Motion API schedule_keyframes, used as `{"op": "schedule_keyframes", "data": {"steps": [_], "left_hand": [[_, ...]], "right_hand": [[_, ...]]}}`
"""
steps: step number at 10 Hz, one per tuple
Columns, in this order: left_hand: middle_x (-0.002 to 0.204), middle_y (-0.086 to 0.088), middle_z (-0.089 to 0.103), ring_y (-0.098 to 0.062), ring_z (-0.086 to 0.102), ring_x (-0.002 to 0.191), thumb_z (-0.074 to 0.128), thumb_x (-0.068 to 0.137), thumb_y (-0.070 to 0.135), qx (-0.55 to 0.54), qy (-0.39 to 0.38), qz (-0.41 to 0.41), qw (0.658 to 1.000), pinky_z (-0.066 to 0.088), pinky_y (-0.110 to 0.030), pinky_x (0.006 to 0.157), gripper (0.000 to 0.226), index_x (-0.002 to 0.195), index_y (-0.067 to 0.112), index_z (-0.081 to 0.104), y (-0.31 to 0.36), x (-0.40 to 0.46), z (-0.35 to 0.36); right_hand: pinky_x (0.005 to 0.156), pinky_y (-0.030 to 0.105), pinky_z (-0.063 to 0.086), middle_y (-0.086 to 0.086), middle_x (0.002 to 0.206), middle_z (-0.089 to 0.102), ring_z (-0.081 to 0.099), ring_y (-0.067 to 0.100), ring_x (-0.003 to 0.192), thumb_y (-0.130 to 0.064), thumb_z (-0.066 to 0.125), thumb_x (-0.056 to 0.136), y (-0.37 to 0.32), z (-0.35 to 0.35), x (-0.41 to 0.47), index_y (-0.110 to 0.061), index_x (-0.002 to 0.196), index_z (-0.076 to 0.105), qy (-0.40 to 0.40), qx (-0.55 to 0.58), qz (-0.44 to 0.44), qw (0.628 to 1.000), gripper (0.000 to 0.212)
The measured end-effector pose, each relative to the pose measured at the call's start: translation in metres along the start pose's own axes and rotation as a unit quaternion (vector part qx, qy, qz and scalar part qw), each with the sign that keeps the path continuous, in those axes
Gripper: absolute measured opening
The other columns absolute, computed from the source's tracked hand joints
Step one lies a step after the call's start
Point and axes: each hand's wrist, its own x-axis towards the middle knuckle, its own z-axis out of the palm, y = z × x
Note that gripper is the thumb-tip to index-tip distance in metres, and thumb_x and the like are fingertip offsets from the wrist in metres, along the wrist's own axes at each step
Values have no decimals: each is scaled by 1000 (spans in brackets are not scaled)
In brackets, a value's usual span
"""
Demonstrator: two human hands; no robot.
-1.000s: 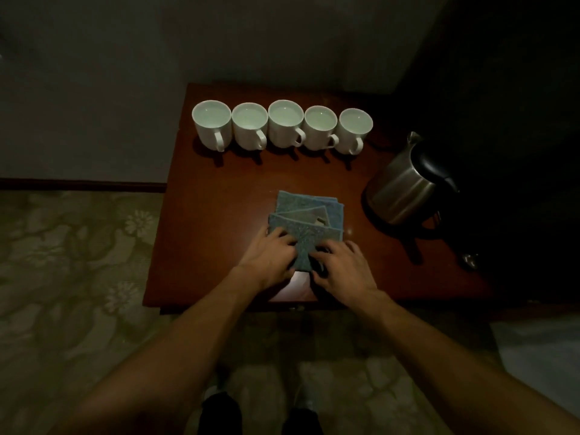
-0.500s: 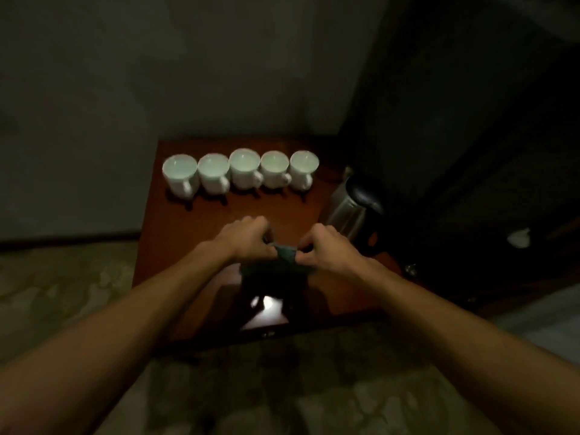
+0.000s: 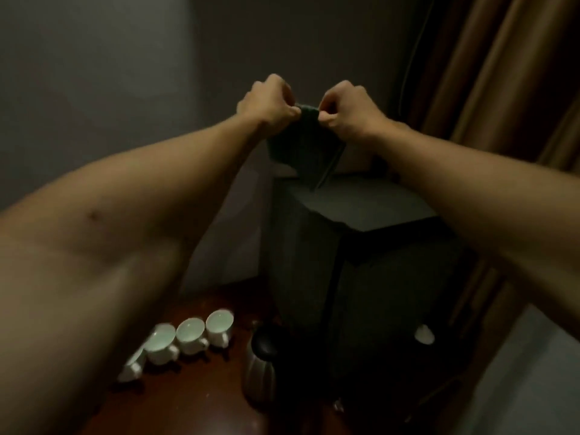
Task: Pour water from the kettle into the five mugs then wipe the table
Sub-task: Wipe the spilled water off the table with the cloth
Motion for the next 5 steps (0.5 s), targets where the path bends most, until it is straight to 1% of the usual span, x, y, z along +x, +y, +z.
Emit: {"op": "schedule_keyframes", "data": {"steps": [1,2,3,4,5], "left_hand": [[119,-5,63,-23,63,105,66,97,30,93,-3,24,995,53,-38,87,31,127,21,61,20,11,75],[128,-13,62,-34,62,115,66,97,33,156,-99,23,982,50,-41,94,40,131,15,58,9,-11,143],[125,-6,65,-24,60,107,65,94,46,200,-238,33,950,46,-41,95,40,129,26,61,-10,-50,193],[127,1,66,-19,62,109,60,96,49,189,-247,17,950,50,-38,92,43,136,31,61,-17,-64,152],[132,1,66,-20,62,120,61,98,43,186,-251,-13,950,49,-44,105,39,133,28,64,-26,-77,107]], "right_hand": [[96,52,61,13,117,72,72,32,107,-27,66,105,61,15,-3,-19,122,71,43,-83,71,993,19],[94,45,56,21,127,68,68,41,114,-25,64,106,116,48,-38,-11,129,69,-42,-134,111,984,27],[106,46,56,12,137,65,65,28,123,-24,70,105,157,76,-76,-14,134,67,-190,-108,129,967,31],[109,41,54,11,146,65,63,27,132,-28,72,103,160,62,-87,-19,139,73,-197,-85,121,969,36],[111,35,49,8,153,64,62,24,138,-24,73,102,145,44,-94,-19,144,70,-162,-38,114,979,43]]}}
